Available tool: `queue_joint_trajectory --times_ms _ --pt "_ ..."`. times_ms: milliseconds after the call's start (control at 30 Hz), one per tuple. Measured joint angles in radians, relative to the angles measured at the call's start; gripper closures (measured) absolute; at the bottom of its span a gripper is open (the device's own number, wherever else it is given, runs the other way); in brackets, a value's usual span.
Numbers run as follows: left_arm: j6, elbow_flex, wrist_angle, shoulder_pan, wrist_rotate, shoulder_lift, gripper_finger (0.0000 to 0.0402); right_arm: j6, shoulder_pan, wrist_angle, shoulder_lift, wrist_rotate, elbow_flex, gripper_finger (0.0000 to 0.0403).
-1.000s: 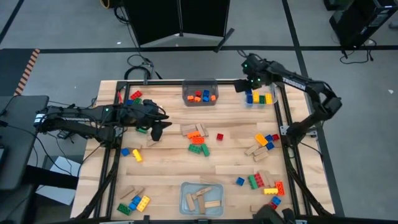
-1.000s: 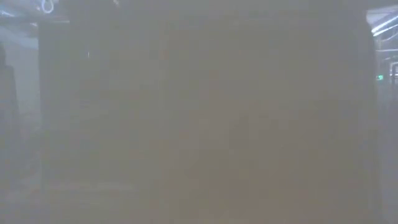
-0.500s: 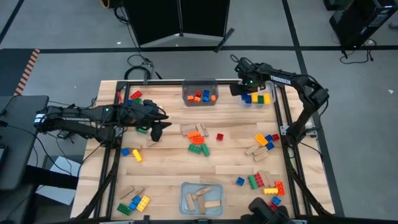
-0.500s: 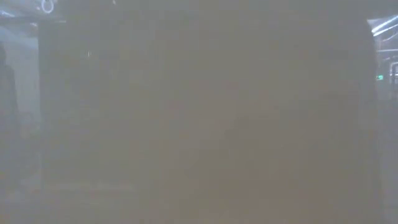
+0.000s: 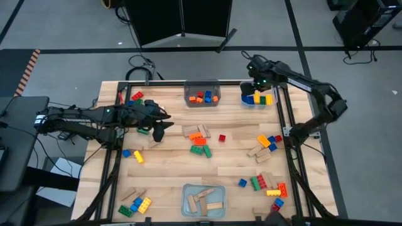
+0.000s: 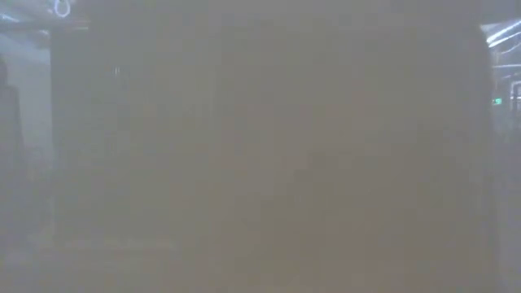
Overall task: Sort blocks by size
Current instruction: Put the brown block into the gray bin
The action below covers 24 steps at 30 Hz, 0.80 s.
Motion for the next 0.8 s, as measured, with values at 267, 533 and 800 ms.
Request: queue_joint_trajectory --times_ms 267,533,800 --pt "0.072 0.000 0.003 0.000 -0.018 0.000 0.0210 -0.164 0.180 -0.127 -0.238 -0.169 0.001 0.0188" --pt "0.073 0.000 0.002 0.000 -0.053 0.000 0.0210 -0.242 0.469 -0.336 -0.314 -0.180 0.001 0.0188" --pt "0.096 0.000 0.001 0.000 -0.066 0.000 0.0210 -0.290 0.711 -0.311 -0.283 -0.177 -0.089 0.0181"
